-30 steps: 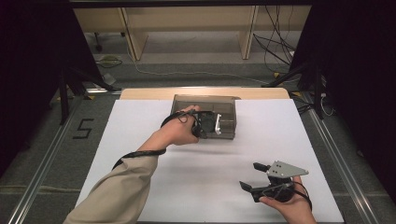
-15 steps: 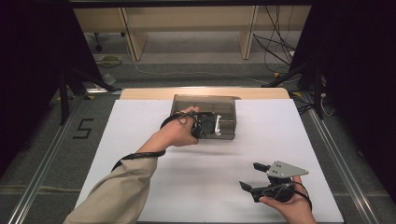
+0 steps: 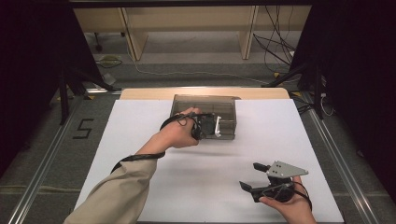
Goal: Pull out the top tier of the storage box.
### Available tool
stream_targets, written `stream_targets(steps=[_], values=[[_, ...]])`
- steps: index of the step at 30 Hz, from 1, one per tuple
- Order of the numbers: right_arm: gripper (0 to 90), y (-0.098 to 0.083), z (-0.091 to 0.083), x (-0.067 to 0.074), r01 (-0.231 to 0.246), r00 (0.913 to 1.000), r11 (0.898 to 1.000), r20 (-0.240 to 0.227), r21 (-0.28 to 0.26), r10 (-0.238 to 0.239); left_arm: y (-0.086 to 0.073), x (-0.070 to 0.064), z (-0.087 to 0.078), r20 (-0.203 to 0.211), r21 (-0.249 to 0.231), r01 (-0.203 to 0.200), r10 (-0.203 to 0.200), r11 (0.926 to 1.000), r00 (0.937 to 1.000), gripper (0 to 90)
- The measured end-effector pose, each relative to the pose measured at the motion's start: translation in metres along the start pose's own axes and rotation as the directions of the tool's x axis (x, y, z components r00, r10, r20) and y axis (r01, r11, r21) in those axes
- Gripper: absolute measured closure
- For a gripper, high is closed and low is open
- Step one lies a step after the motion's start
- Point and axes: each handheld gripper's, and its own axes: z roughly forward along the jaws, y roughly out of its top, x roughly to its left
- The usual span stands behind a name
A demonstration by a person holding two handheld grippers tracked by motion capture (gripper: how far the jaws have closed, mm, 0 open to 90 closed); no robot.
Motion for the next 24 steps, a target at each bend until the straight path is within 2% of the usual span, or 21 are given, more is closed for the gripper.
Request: stream_targets(steps=[24], values=[[16.3, 0.0000, 0.0002, -0.0001, 0.000, 1.0000, 1.000, -0.001, 0.003, 0.000, -0.0004, -0.0061, -0.0017, -0.005, -0.008, 0.001, -0.001, 1.0000, 1.0000, 86.2]])
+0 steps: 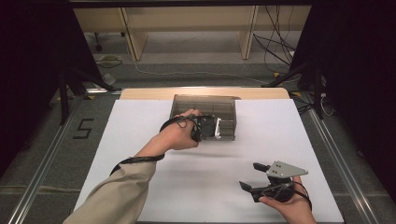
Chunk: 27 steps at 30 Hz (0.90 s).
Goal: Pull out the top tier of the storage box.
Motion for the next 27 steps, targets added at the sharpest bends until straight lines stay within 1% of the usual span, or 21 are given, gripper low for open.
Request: stream_targets(steps=[3, 6, 13, 16, 27], values=[[16.3, 0.0000, 0.0000, 0.0000, -0.002, 1.0000, 1.000, 0.000, 0.000, 0.002, -0.0004, -0.0005, 0.0000, -0.001, -0.006, 0.000, 0.000, 1.0000, 1.0000, 86.2], [16.3, 0.0000, 0.0000, 0.0001, -0.001, 1.0000, 1.000, -0.001, 0.001, 0.001, -0.0002, -0.0011, -0.0005, 0.000, 0.000, -0.006, 0.006, 1.0000, 1.0000, 86.2], [16.3, 0.0000, -0.0001, 0.0000, -0.002, 1.0000, 1.000, 0.000, 0.000, 0.002, 0.0002, -0.0029, -0.0009, 0.000, 0.002, 0.001, -0.001, 1.0000, 1.0000, 86.2], [16.3, 0.0000, -0.0002, 0.0001, 0.000, 1.0000, 1.000, 0.000, 0.001, 0.000, 0.0005, -0.0029, -0.0015, -0.003, 0.008, -0.010, 0.010, 0.9999, 0.9999, 86.2], [16.4, 0.0000, -0.0004, 0.0001, -0.001, 1.0000, 1.000, 0.000, 0.000, 0.001, 0.0008, -0.0050, -0.0020, -0.002, 0.007, -0.009, 0.009, 0.9999, 1.0000, 86.2]])
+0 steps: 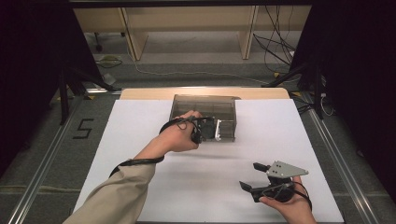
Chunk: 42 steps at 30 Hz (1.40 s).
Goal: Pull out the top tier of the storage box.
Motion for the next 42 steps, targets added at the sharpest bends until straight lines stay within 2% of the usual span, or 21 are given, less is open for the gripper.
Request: stream_targets(steps=[12, 20, 27, 37, 42], values=[[16.4, 0.0001, -0.0001, 0.0001, -0.003, 1.0000, 1.000, 0.000, -0.001, 0.003, 0.0008, -0.0020, -0.0012, 0.002, 0.007, -0.004, 0.004, 1.0000, 1.0000, 86.2], [16.3, 0.0001, -0.0001, 0.0001, -0.002, 1.0000, 1.000, 0.000, -0.001, 0.002, 0.0002, -0.0044, -0.0015, 0.004, -0.001, 0.008, -0.008, 1.0000, 1.0000, 86.3], [16.3, 0.0000, -0.0001, 0.0001, -0.002, 1.0000, 1.000, 0.000, -0.001, 0.002, 0.0002, -0.0050, -0.0023, 0.004, 0.003, -0.005, 0.005, 1.0000, 1.0000, 86.3], [16.4, 0.0000, 0.0000, 0.0002, -0.001, 1.0000, 1.000, 0.000, -0.001, 0.001, 0.0006, -0.0071, -0.0028, 0.007, 0.001, 0.005, -0.005, 1.0000, 1.0000, 86.3], [16.4, 0.0000, 0.0000, 0.0002, -0.001, 1.0000, 1.000, 0.000, -0.001, 0.001, 0.0006, -0.0079, -0.0035, 0.006, 0.005, -0.004, 0.004, 1.0000, 1.0000, 86.3]])
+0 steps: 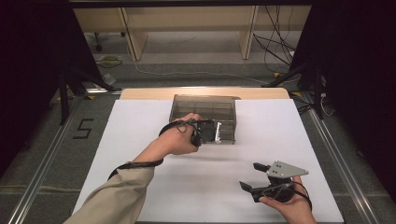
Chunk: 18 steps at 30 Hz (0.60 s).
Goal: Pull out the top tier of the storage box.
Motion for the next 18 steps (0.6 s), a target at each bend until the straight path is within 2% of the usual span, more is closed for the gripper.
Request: stream_targets(steps=[18], values=[[16.4, -0.0001, 0.0000, 0.0000, 0.000, 1.0000, 1.000, 0.000, 0.003, 0.000, 0.0008, -0.0042, -0.0015, 0.001, -0.006, 0.000, 0.000, 1.0000, 1.0000, 86.4]])
